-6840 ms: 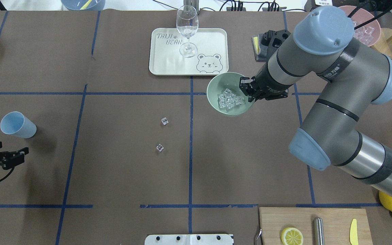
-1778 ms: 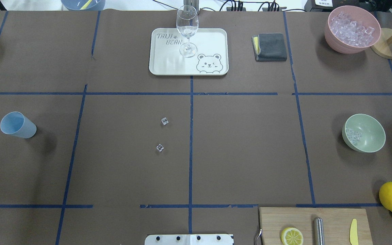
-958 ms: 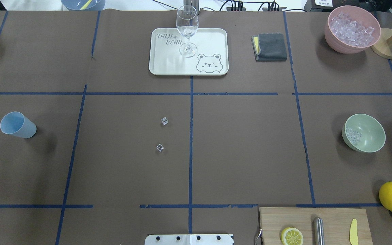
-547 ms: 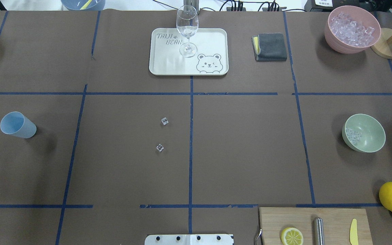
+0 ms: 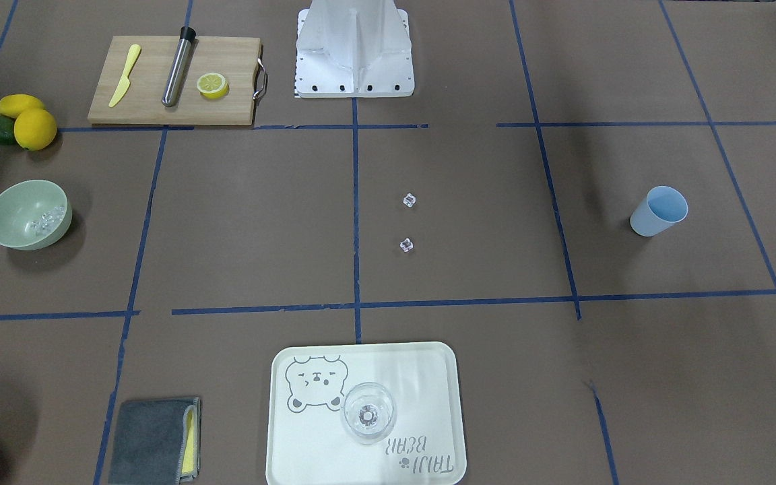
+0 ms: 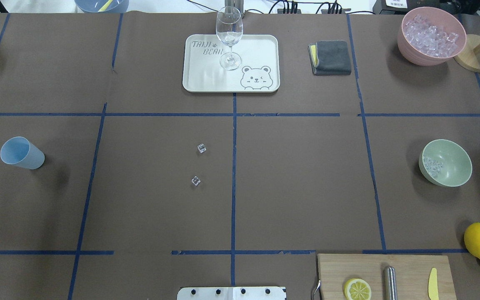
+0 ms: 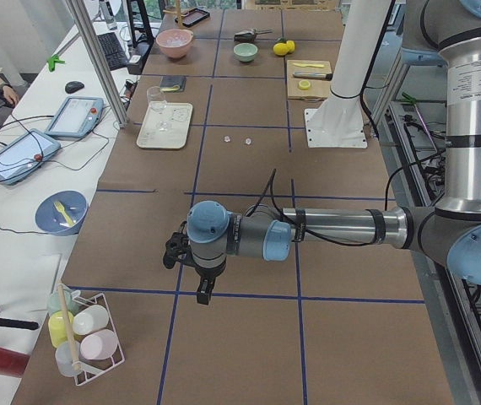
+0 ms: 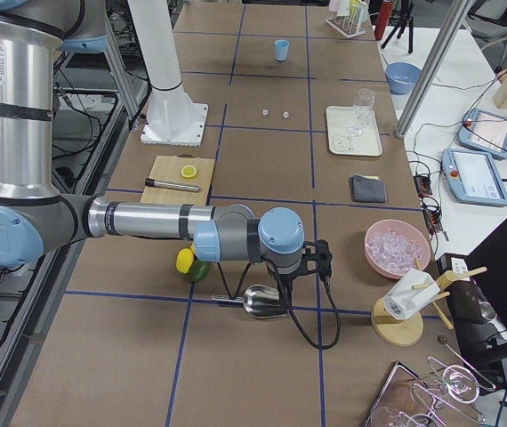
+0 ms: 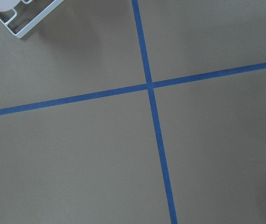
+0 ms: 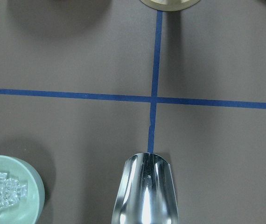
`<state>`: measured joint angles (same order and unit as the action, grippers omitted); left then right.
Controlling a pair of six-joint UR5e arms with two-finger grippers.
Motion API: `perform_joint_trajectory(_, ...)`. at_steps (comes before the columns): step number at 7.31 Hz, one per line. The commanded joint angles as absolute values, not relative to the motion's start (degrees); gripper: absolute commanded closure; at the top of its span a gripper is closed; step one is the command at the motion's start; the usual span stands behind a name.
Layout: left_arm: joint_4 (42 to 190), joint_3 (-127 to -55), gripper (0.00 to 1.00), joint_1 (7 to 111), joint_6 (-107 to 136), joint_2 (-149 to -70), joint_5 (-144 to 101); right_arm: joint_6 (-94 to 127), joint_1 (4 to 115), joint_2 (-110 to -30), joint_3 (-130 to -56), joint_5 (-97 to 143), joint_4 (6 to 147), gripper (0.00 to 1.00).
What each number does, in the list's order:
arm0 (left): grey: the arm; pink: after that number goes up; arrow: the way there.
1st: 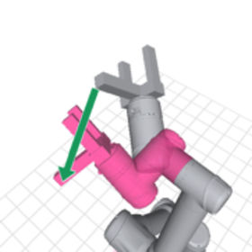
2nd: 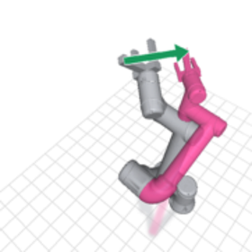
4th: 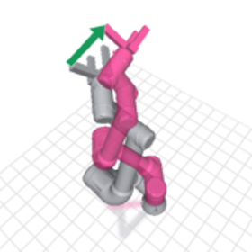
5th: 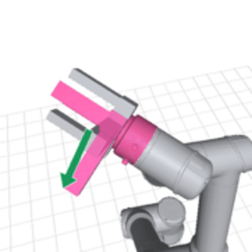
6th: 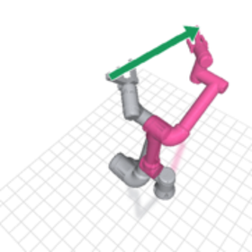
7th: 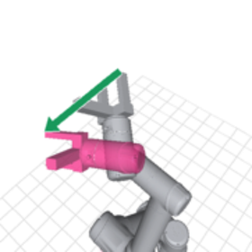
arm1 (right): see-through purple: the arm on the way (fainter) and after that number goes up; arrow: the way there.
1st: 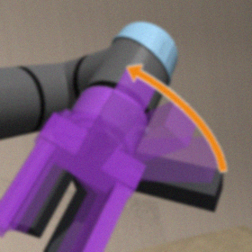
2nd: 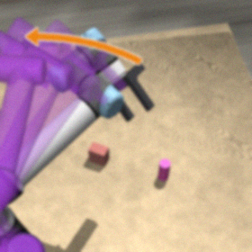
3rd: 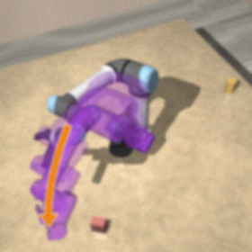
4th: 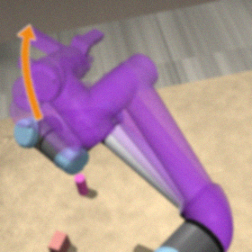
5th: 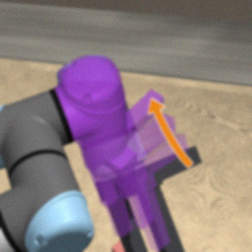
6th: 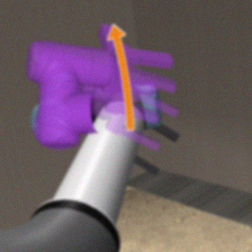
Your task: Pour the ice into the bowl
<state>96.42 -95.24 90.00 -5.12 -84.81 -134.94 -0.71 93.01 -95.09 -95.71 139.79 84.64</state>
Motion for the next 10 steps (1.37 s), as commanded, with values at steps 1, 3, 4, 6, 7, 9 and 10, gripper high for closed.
perform_joint_trajectory(1, 96.5, -95.36, 0.0, 90.0, -2.92, -84.9, -134.91, -0.7, 92.99, -95.18, -95.71, 139.75, 84.64, 0.0)
perform_joint_trajectory(3, 96.86, -95.45, 0.0, 90.0, 1.14, -84.99, -134.91, -0.7, 92.99, -95.19, -95.71, 139.83, 84.64, 0.0)
perform_joint_trajectory(4, 96.86, -95.45, 0.0, 90.0, 1.14, -84.99, -134.91, -0.7, 92.99, -95.27, -95.71, 139.83, 84.64, 0.0)
perform_joint_trajectory(6, 96.86, -95.45, 0.0, 90.0, 1.14, -84.99, -134.91, -0.7, 92.99, -95.27, -95.71, 139.83, 84.64, 0.0)
perform_joint_trajectory(7, 96.77, -95.45, 0.0, 90.0, 1.14, -85.08, -134.91, -0.7, 92.99, -95.27, -95.71, 139.83, 84.64, 0.0)
perform_joint_trajectory(9, 96.77, -95.45, 0.0, 90.0, 1.14, -85.08, -134.91, -0.7, 92.99, -95.27, -95.71, 139.83, 84.64, 0.0)
perform_joint_trajectory(10, 96.85, -95.45, 0.0, 90.0, 1.14, -85.08, -134.91, -0.7, 92.99, -95.27, -95.71, 139.83, 84.64, 0.0)
